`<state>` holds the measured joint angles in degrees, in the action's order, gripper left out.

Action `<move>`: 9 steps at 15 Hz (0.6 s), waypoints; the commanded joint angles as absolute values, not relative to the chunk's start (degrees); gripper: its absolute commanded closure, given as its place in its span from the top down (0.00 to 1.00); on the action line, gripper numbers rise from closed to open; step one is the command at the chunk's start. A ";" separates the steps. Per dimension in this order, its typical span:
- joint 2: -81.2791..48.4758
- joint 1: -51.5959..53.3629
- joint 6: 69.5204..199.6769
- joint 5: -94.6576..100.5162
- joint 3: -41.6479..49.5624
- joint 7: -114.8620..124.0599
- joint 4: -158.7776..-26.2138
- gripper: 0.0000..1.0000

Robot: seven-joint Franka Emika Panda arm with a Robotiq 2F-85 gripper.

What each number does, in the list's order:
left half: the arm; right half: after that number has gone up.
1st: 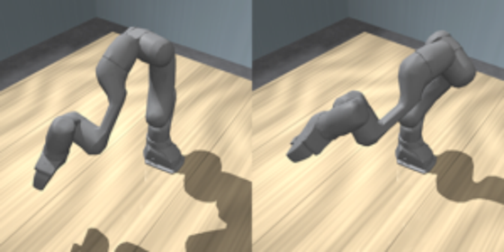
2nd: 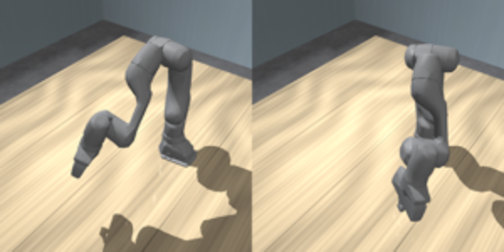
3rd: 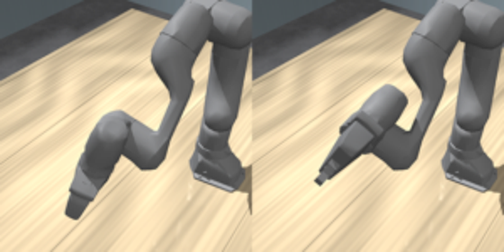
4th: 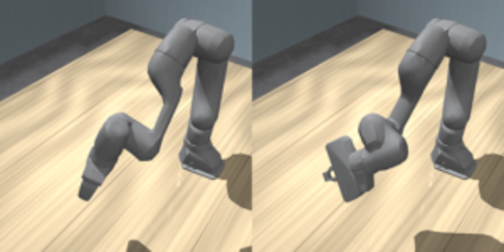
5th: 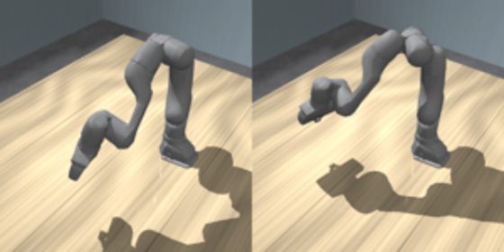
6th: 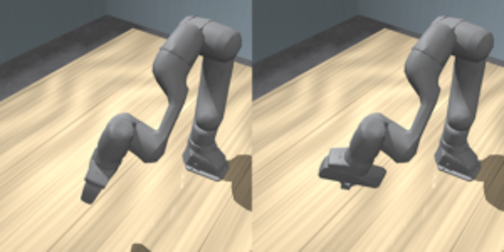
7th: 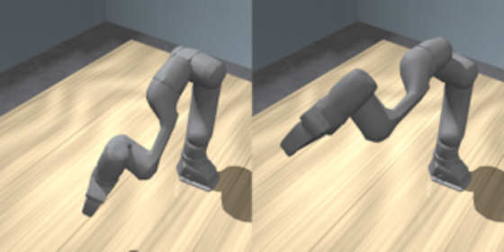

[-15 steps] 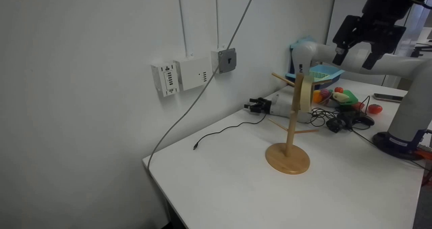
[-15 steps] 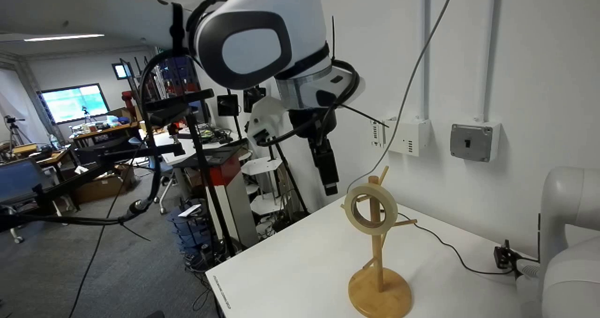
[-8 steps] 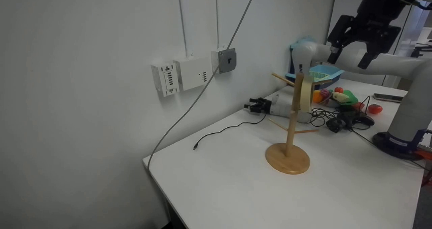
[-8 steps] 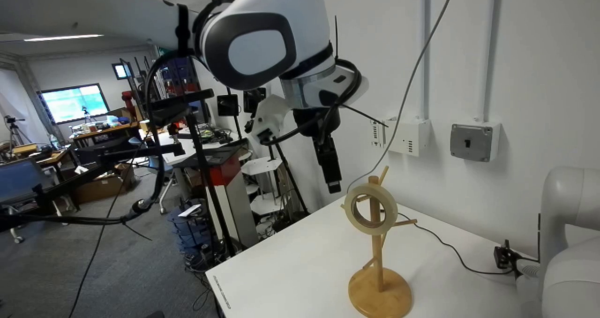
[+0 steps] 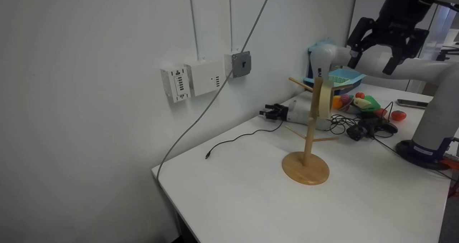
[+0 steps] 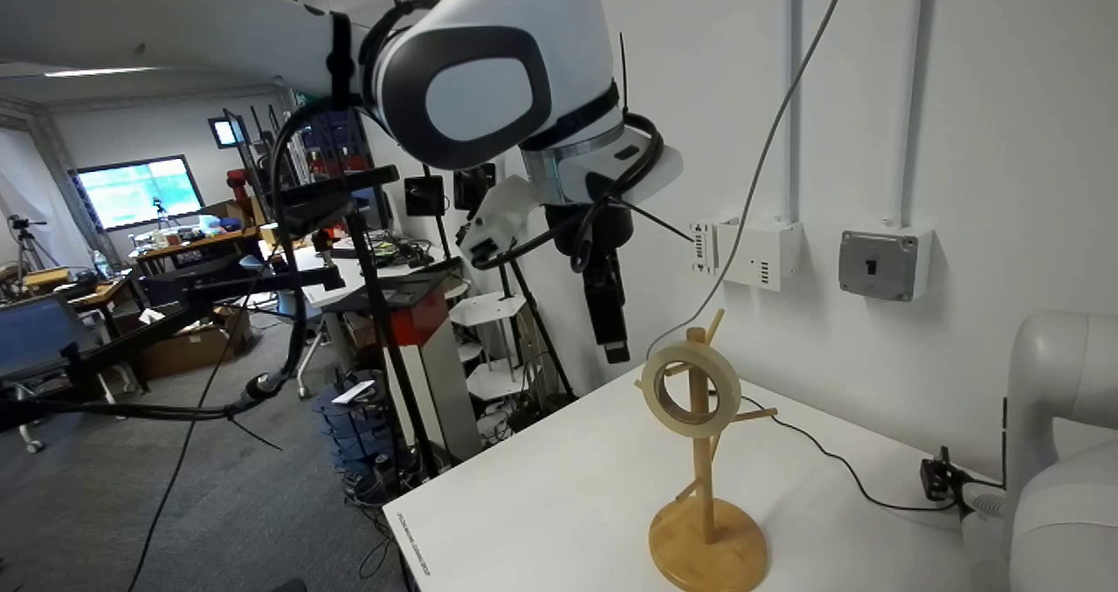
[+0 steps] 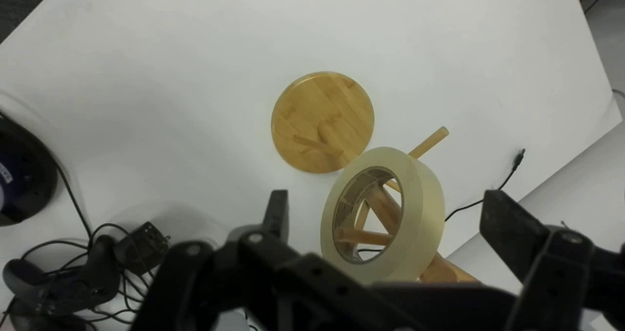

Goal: Take the masking tape and put it on the table

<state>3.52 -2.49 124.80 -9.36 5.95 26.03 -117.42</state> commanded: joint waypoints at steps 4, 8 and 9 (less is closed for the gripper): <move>3.68 -3.37 127.09 -8.67 4.76 31.81 -117.87 1.00; 3.49 -3.31 125.46 -9.43 4.79 31.06 -117.32 1.00; 3.48 -3.30 125.46 -9.43 4.75 31.06 -117.32 1.00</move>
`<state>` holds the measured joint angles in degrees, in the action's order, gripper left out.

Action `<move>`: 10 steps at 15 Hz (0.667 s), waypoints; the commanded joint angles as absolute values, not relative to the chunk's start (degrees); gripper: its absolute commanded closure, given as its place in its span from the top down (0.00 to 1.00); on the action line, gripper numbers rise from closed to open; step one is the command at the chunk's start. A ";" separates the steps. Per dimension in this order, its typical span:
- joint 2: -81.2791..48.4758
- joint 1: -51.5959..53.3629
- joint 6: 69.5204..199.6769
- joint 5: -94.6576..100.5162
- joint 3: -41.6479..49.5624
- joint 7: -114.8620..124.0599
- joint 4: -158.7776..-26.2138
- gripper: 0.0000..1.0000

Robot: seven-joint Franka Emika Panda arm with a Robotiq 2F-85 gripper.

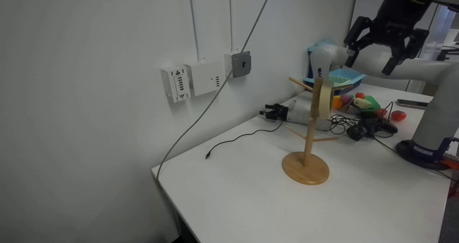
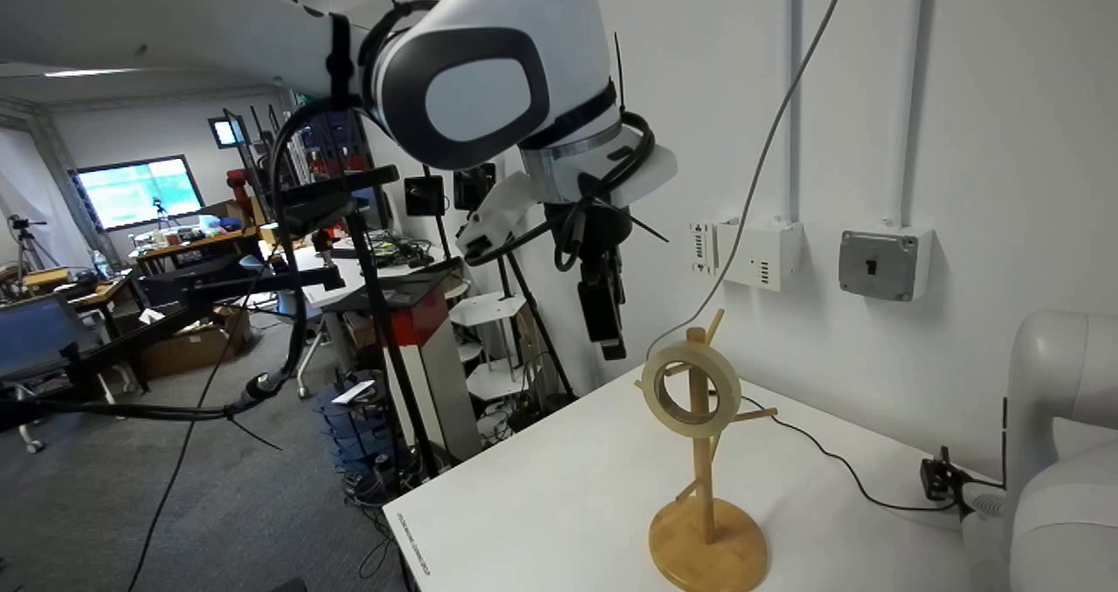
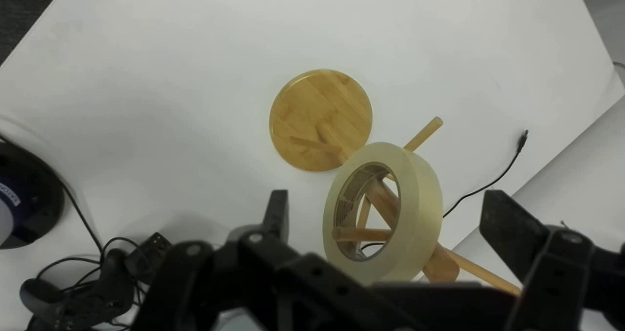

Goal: Take the masking tape and put it on the table

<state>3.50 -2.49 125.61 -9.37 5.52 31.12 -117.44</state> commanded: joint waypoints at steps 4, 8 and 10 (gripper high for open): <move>3.45 -3.28 125.46 -9.43 4.69 31.06 -117.33 1.00; 3.48 -3.28 124.88 -9.46 4.61 31.34 -117.27 1.00; 3.45 -3.26 125.08 -9.79 4.59 30.94 -117.31 1.00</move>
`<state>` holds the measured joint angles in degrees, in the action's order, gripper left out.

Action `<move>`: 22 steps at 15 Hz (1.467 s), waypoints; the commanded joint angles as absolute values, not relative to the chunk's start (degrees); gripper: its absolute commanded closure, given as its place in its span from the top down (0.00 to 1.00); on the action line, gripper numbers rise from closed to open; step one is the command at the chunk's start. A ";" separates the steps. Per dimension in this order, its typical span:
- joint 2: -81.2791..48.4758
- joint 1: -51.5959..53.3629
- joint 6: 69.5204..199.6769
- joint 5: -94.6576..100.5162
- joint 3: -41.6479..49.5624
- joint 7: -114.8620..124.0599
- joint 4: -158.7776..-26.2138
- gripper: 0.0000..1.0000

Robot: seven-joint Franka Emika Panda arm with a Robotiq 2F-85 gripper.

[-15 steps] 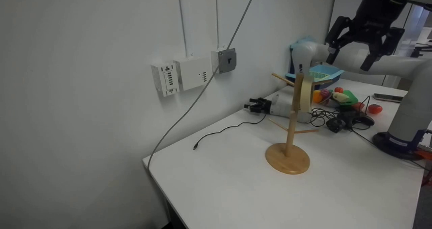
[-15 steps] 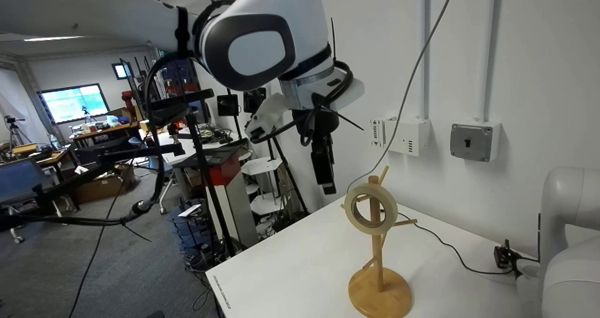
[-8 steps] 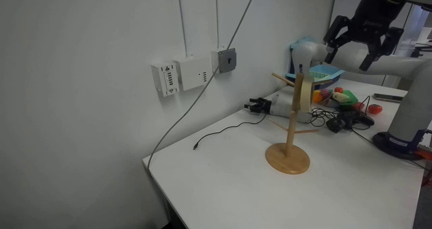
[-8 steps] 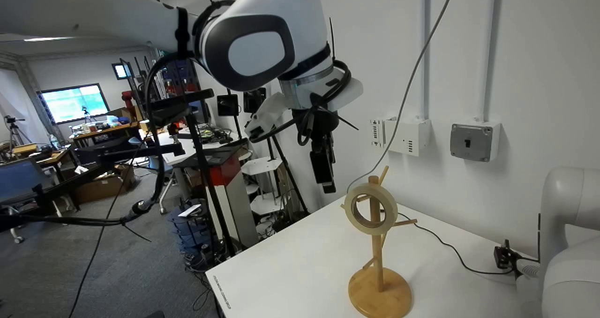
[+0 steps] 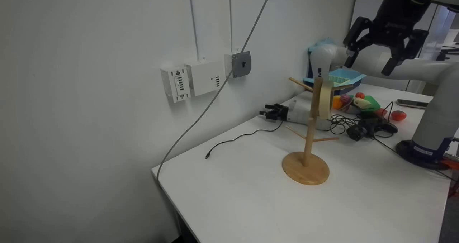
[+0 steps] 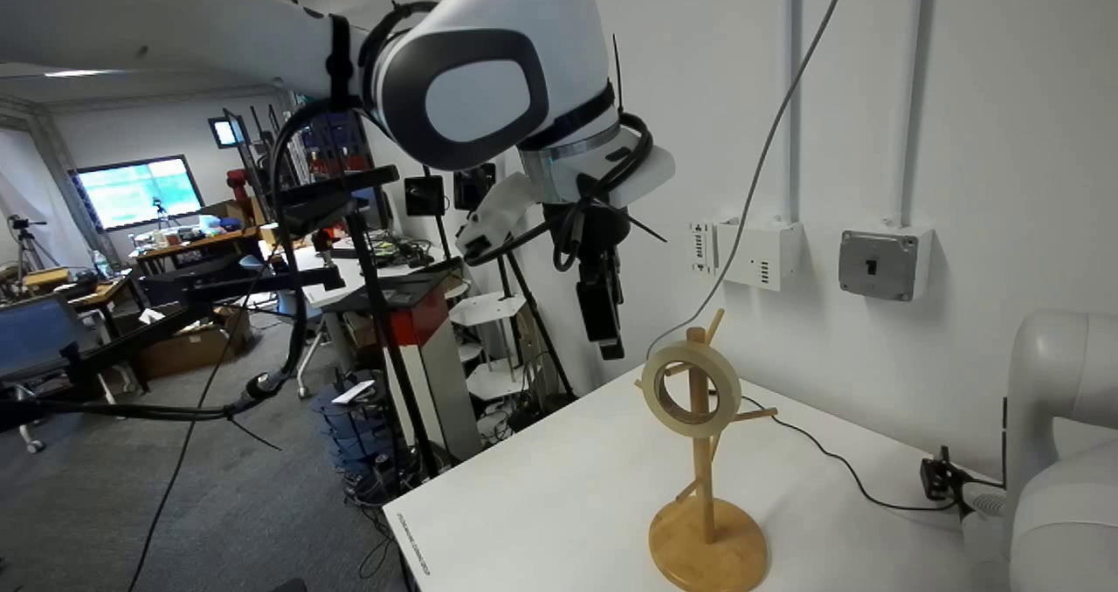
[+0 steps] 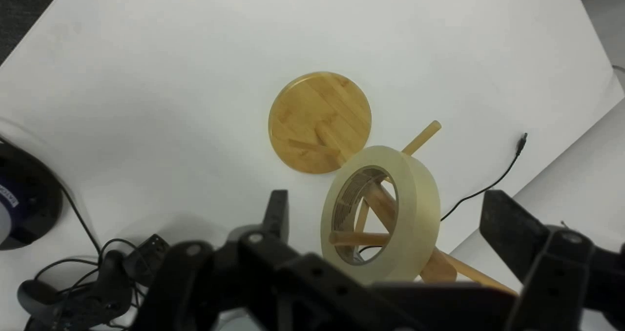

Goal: Take the masking tape and put it on the table

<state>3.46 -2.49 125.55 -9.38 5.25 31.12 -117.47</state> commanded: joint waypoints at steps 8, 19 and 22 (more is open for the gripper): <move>3.29 -3.23 123.14 -10.57 4.65 29.96 -116.95 1.00; 12.30 -2.06 122.89 -12.10 3.22 23.28 -130.26 1.00; 16.69 -2.13 120.81 -10.53 2.19 20.10 -135.33 1.00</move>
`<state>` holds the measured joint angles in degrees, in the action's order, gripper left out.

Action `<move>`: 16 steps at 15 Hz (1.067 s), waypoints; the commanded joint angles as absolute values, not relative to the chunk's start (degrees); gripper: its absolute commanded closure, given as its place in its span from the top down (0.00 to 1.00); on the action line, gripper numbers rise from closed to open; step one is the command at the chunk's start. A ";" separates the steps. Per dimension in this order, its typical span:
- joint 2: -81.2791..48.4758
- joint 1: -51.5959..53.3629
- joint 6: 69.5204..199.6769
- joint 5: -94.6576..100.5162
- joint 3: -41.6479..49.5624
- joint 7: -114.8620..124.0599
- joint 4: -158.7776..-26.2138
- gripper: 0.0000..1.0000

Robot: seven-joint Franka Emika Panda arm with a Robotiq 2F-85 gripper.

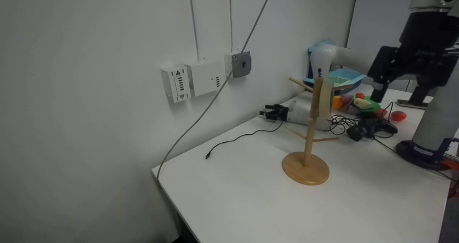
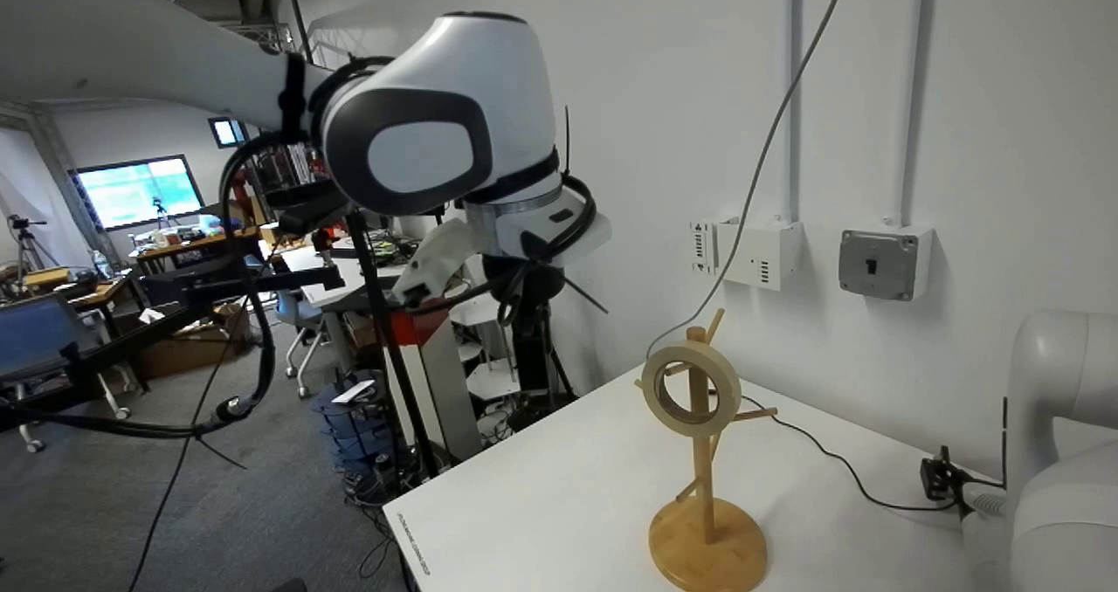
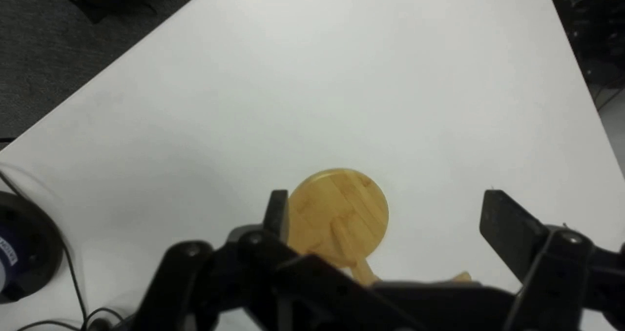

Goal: Take the masking tape and put it on the table

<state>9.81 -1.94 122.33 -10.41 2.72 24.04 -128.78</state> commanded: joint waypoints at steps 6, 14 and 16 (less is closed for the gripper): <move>14.85 -2.86 121.92 -10.51 1.45 21.24 -134.36 1.00; 6.79 -2.21 133.31 -15.76 0.98 29.20 -129.99 1.00; 5.15 -1.90 136.38 -16.73 0.59 30.62 -129.01 1.00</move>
<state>8.00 -2.09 132.95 -14.28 1.34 28.19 -131.62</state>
